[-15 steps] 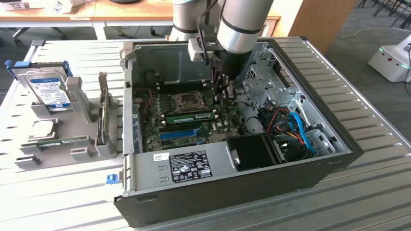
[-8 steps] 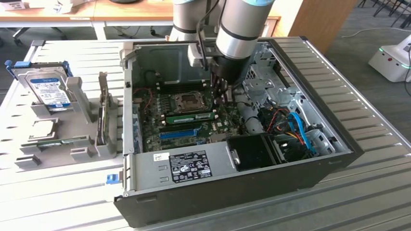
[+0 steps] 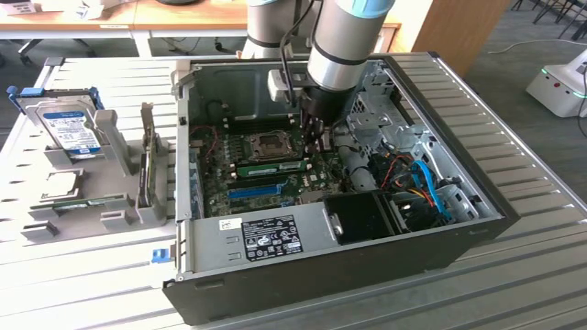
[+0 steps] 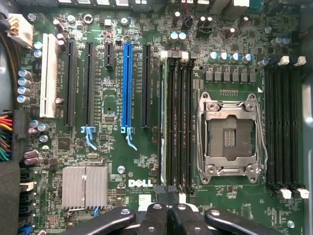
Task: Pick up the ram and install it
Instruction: 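Press down the ram until it locks into place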
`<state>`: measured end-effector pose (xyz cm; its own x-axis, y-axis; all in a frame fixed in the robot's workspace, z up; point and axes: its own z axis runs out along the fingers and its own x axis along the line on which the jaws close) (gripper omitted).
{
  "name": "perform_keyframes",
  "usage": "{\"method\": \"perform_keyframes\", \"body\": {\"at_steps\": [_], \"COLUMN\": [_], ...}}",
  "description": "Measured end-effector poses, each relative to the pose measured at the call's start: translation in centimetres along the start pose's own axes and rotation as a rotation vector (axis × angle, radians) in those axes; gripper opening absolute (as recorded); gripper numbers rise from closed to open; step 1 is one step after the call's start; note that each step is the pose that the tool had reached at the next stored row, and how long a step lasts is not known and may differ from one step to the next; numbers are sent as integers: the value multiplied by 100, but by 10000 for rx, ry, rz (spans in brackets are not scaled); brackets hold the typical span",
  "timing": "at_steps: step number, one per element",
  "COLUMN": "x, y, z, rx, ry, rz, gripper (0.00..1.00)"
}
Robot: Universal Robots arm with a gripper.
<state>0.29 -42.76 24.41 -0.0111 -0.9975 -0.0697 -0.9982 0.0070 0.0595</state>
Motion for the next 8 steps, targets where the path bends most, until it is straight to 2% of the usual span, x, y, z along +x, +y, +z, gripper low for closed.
{"method": "perform_keyframes", "body": {"at_steps": [8], "x": [0], "y": [-25], "z": [3], "rx": [0], "ry": [-7], "rz": [0], "gripper": [11]}}
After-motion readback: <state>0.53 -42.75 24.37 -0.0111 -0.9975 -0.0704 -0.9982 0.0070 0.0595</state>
